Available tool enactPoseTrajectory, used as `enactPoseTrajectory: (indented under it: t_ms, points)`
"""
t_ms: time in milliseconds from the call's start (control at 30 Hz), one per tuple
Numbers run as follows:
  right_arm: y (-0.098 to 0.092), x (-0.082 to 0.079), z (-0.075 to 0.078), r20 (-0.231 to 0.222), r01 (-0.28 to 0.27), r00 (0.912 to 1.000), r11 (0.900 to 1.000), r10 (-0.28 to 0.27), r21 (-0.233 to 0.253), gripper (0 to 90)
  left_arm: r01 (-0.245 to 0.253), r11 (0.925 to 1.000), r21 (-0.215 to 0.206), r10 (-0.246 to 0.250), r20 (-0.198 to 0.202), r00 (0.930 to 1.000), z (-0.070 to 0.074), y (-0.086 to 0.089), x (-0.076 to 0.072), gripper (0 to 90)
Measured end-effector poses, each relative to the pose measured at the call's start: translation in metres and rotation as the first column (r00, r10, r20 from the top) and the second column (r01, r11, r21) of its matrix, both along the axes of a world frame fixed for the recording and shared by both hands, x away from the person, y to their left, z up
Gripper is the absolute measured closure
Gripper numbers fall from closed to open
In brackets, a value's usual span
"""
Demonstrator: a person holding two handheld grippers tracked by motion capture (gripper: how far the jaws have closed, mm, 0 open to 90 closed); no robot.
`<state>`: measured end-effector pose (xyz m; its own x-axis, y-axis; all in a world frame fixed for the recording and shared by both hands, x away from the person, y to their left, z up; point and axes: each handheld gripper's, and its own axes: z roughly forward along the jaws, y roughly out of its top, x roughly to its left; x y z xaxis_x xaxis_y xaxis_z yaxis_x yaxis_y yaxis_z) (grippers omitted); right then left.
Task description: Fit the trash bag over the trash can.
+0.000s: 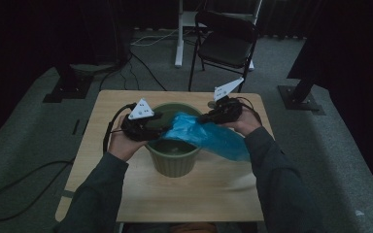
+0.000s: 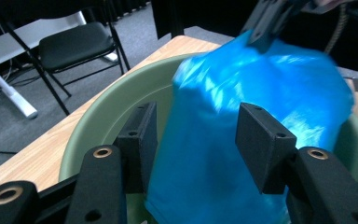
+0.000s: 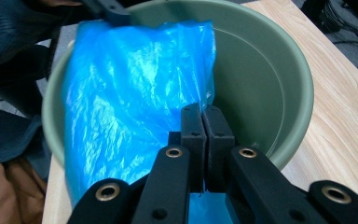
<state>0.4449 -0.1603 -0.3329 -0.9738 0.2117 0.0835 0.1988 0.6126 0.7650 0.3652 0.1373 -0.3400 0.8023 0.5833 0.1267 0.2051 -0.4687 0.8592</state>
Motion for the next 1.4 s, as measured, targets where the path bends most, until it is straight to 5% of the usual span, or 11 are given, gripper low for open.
enactPoseTrajectory:
  t_ms: [367,667,800,967,1233,1400]
  points:
    - [0.019,0.004,0.001,0.014,0.064,0.9979,0.997,-0.064,-0.035,89.4,0.045,0.9988,-0.017,-0.045,0.012,0.9989,0.006,-0.003,-0.012,45.1]
    - [0.025,0.006,0.005,0.018,0.123,0.9923,0.992,-0.123,-0.029,89.6,0.058,0.9958,0.070,-0.058,-0.007,0.9983,-0.007,-0.022,-0.010,41.9]
    - [0.025,0.006,0.004,0.013,0.119,0.9929,0.993,-0.118,-0.026,89.6,0.019,0.9920,0.125,-0.019,-0.001,0.9998,-0.014,-0.027,-0.007,58.5]
    - [0.024,0.004,0.005,0.020,0.113,0.9935,0.993,-0.112,-0.024,86.9,-0.004,0.9931,0.117,0.004,0.007,1.0000,-0.016,-0.025,-0.005,80.3]
    - [0.016,-0.005,0.011,0.056,0.111,0.9924,0.994,-0.110,-0.023,65.8,-0.046,0.9932,0.107,0.045,0.007,0.9989,-0.017,-0.013,-0.001,87.8]
    - [0.002,-0.014,0.016,0.078,0.117,0.9903,0.993,-0.115,-0.018,63.0,-0.072,0.9924,0.100,0.071,0.005,0.9974,-0.018,-0.005,0.001,87.5]
